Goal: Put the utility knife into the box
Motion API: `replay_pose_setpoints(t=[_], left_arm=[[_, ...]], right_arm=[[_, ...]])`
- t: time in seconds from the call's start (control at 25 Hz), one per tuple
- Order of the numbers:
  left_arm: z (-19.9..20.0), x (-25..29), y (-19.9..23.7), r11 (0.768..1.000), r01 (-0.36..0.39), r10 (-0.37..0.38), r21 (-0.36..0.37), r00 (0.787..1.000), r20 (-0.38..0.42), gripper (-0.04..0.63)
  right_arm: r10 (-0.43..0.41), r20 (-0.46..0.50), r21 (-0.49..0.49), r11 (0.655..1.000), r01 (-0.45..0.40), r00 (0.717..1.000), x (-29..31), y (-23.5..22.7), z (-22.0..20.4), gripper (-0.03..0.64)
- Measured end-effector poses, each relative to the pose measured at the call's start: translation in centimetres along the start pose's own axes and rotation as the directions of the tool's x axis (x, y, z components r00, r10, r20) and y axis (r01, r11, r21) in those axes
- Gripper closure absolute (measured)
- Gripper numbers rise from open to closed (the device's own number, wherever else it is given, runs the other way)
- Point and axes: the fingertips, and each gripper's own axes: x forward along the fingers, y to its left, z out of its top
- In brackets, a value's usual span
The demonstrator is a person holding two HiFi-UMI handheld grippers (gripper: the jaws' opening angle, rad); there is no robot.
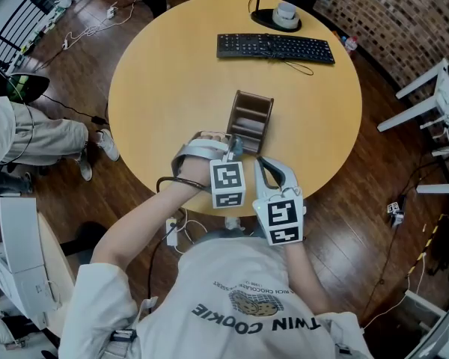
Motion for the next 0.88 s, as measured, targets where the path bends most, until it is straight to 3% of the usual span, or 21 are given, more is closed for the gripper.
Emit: replay_pose_setpoints(t=[0.32, 0.88], left_arm=[[0.04, -0.09, -0.13, 1.0, 0.001, -0.001, 0.021, 1.0, -0.004, 0.506], [0.4, -0.65, 0.05, 0.999, -0.024, 0.025, -0.041, 0.999, 0.027, 0.501]], right_arm=[[0.0, 0.0, 0.006, 1.0, 0.0, 1.0, -0.2, -0.06, 0.03, 0.615], [0.003, 0.008, 0.005, 1.0, -0.003, 1.0, -0.67, 0.17, -0.12, 0.615]])
